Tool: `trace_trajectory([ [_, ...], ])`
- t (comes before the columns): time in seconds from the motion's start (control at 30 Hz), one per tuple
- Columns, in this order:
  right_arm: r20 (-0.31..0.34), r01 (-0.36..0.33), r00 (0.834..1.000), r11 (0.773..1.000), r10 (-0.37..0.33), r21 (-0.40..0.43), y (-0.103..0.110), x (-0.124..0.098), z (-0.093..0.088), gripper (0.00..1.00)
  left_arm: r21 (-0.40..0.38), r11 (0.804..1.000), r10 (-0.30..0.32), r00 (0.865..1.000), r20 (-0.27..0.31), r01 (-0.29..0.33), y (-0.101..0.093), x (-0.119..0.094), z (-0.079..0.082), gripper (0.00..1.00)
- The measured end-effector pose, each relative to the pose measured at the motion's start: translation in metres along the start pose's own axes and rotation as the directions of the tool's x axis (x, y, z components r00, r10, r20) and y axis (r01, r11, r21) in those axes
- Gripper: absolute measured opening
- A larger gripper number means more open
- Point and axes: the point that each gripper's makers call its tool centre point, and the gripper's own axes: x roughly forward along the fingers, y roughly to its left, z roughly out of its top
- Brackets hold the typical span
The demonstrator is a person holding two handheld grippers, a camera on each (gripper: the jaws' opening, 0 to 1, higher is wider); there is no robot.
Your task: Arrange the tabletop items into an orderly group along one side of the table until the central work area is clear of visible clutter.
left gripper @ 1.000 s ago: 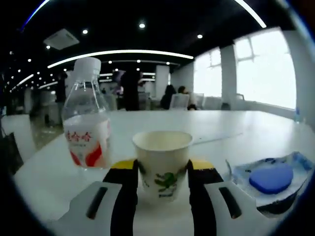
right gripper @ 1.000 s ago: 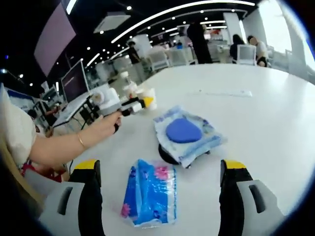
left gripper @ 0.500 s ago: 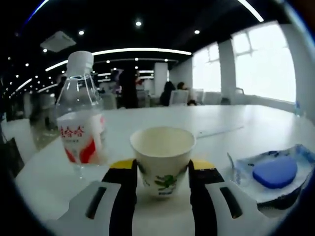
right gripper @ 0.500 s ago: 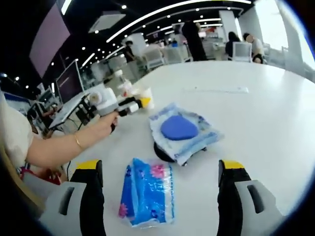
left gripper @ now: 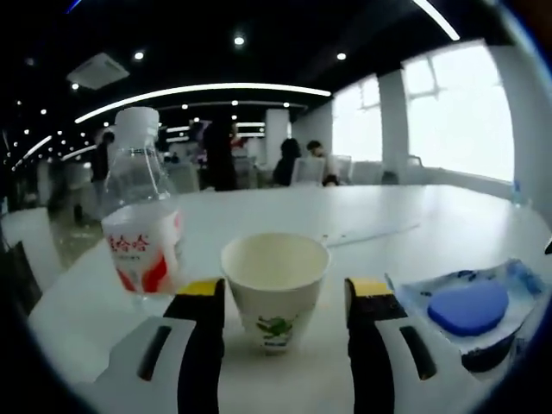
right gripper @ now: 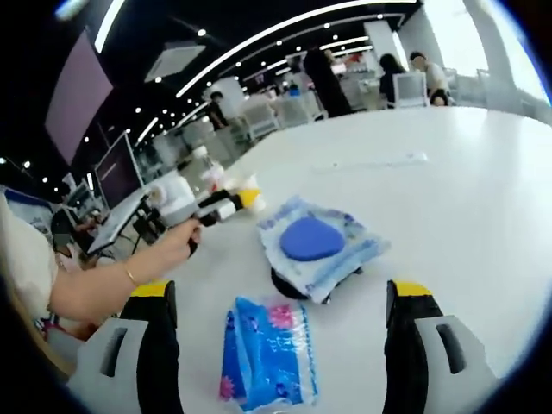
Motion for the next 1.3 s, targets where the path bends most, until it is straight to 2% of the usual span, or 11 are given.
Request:
trace_trajectory([
  [0.1,0.009,0.008,1.000,1.000,-0.008,0.016,-0.002,0.001,0.001,1.00,-0.005,1.000,-0.011,1.000,0.003,0.011,-0.003,-0.006,0.004,0.60],
  [0.13,0.005,0.011,1.000,1.000,-0.011,0.017,-0.003,0.001,0.000,1.00,-0.013,0.999,-0.037,0.999,0.004,0.037,-0.007,-0.009,0.006,0.65],
  [0.2,0.017,0.018,1.000,1.000,-0.018,0.006,-0.004,0.000,0.002,0.99,-0.007,0.999,-0.039,0.999,-0.011,0.039,-0.007,-0.012,0.007,0.77],
  [0.27,0.020,0.044,0.999,0.999,-0.044,-0.018,-0.010,-0.001,0.003,1.00,0.019,0.998,-0.057,0.998,0.004,0.056,-0.009,-0.018,0.010,0.80],
  [0.33,0.016,0.055,0.998,0.998,-0.055,-0.038,-0.013,-0.002,0.003,1.00,0.016,0.997,-0.072,0.997,-0.008,0.072,-0.011,-0.023,0.012,0.85],
  [0.47,0.036,0.046,0.998,0.999,-0.045,-0.009,-0.013,-0.003,0.010,1.00,0.026,0.994,-0.101,0.994,-0.033,0.102,-0.016,-0.033,0.012,0.98],
  [0.57,0.042,0.052,0.998,0.998,-0.051,-0.035,-0.014,-0.001,0.016,1.00,0.029,0.992,-0.125,0.991,-0.055,0.127,-0.021,-0.041,0.010,0.99],
  [0.63,0.054,0.031,0.998,1.000,-0.031,-0.003,-0.013,0.000,0.021,1.00,0.025,0.991,-0.132,0.988,-0.083,0.134,-0.023,-0.046,0.007,0.99],
  [0.9,0.057,0.029,0.998,1.000,-0.030,0.009,-0.014,0.008,0.027,1.00,0.066,0.984,-0.158,0.984,-0.085,0.164,-0.032,-0.060,0.010,0.99],
  [1.13,0.024,0.064,0.998,0.998,-0.065,0.023,-0.025,0.019,0.018,1.00,0.095,0.977,-0.184,0.979,-0.090,0.193,-0.038,-0.066,0.010,0.99],
  [1.3,0.002,0.070,0.998,0.995,-0.071,0.075,-0.029,0.027,0.009,0.99,0.111,0.971,-0.196,0.972,-0.127,0.210,-0.043,-0.066,-0.002,0.97],
])
